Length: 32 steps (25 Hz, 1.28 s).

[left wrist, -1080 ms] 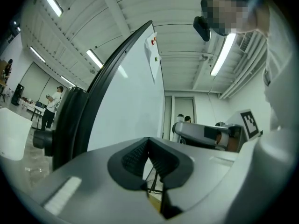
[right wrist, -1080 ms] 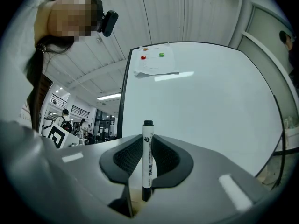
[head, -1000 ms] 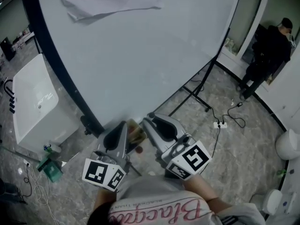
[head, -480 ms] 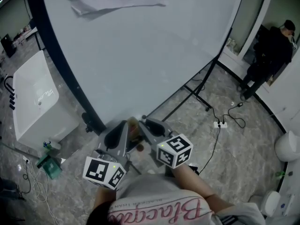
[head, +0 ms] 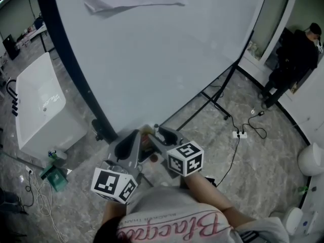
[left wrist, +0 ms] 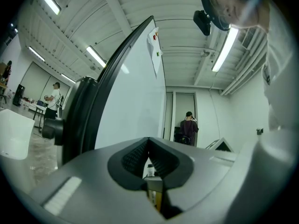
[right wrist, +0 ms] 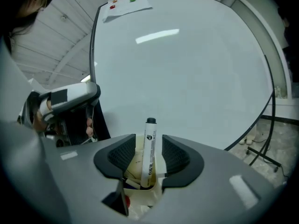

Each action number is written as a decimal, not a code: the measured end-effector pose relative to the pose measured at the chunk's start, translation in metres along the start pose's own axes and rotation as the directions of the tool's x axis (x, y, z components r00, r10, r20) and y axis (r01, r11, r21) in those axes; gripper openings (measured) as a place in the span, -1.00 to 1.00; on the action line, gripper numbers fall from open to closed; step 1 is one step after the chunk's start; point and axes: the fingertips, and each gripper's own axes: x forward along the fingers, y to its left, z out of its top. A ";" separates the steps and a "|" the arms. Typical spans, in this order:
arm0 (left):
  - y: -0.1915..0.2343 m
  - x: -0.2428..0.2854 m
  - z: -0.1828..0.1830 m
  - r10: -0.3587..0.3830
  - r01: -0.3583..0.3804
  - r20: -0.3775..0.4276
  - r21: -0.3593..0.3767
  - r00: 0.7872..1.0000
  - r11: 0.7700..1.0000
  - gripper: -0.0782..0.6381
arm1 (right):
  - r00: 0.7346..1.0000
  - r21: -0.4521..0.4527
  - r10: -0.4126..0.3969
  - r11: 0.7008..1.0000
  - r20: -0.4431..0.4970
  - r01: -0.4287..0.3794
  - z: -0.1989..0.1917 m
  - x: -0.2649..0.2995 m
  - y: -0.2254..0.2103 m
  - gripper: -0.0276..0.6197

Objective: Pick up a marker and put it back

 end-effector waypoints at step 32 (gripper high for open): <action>0.002 -0.010 0.028 -0.019 0.020 0.057 -0.016 0.998 1.000 -0.78 | 0.928 -0.192 0.073 0.981 0.365 -0.001 0.128 -0.112 0.056 -0.91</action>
